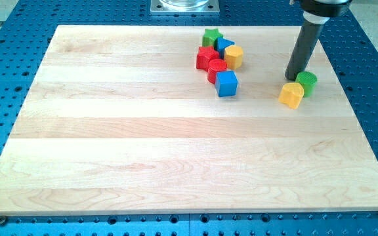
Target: Move the blue triangle in between the red blocks
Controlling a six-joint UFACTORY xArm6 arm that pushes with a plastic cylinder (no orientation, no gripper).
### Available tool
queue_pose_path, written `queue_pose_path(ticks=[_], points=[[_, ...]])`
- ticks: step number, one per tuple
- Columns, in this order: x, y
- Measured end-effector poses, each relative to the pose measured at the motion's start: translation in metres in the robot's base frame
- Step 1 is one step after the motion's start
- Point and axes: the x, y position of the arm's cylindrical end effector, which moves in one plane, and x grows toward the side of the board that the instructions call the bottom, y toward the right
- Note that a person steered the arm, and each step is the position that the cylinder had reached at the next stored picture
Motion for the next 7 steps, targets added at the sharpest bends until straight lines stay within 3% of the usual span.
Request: queue_pose_path(ticks=[1,2,3,5,7], points=[[-0.02,-0.028],[0.008,-0.05],[-0.001,-0.05],[-0.093,-0.054],[-0.093,-0.124]])
